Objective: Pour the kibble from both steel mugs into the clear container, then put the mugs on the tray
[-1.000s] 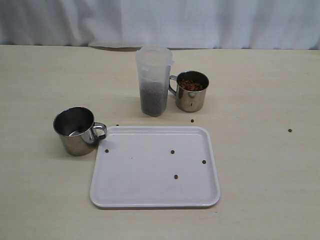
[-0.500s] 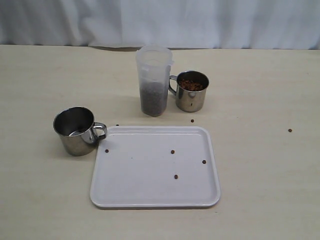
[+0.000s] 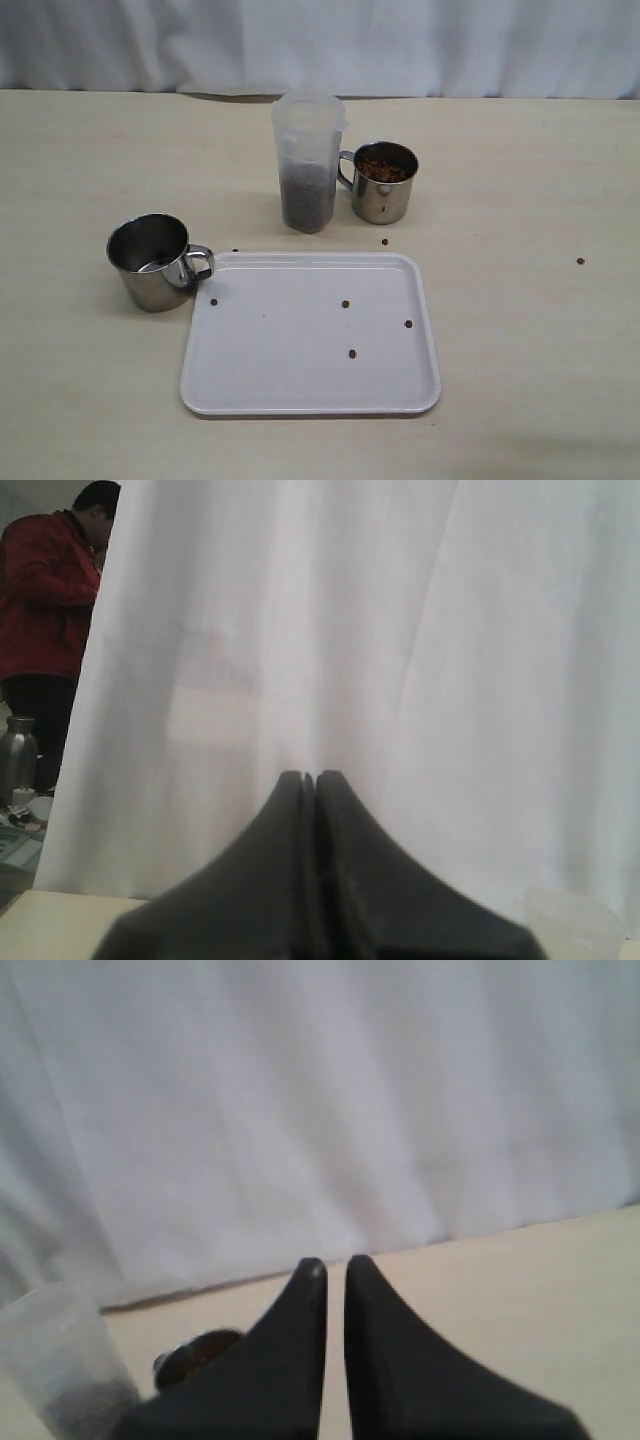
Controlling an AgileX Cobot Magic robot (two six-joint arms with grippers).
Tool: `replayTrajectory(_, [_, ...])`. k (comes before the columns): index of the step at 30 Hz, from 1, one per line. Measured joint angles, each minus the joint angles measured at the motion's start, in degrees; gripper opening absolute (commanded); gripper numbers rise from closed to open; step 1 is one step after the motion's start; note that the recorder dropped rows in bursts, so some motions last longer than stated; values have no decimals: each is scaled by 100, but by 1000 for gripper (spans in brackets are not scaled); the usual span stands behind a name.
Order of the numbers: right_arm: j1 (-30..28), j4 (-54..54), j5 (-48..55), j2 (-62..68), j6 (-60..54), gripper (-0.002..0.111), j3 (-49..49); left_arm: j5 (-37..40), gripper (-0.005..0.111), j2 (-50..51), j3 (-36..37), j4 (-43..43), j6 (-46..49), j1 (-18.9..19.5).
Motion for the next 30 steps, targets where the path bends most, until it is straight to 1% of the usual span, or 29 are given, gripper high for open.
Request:
replayTrajectory(3, [0, -300, -1104, 1257, 199, 5, -50, 17, 0, 0, 0, 0, 0, 0])
replayTrajectory(6, [0, -485, -1706, 2323, 165, 5, -323, 49, 0, 0, 0, 0, 0, 0])
replayTrajectory(11, [0, -1281, -1833, 3932, -198, 5, -947, 125, 0, 0, 0, 0, -14, 0])
replayTrajectory(17, [0, -2169, -1899, 5388, -657, 5, -1742, 125, 0, 0, 0, 0, -14, 0])
replayTrajectory(20, [0, -2873, -1922, 6073, -1045, 5, -2296, 125, 0, 0, 0, 0, -14, 0])
replayTrajectory(25, [-78, -3833, -1988, 6906, -1202, 5, -3157, 125, 0, 0, 0, 0, -14, 0])
replayTrajectory(30, [-163, -4012, -2046, 7430, -1202, 5, -3684, 125, 0, 0, 0, 0, -14, 0])
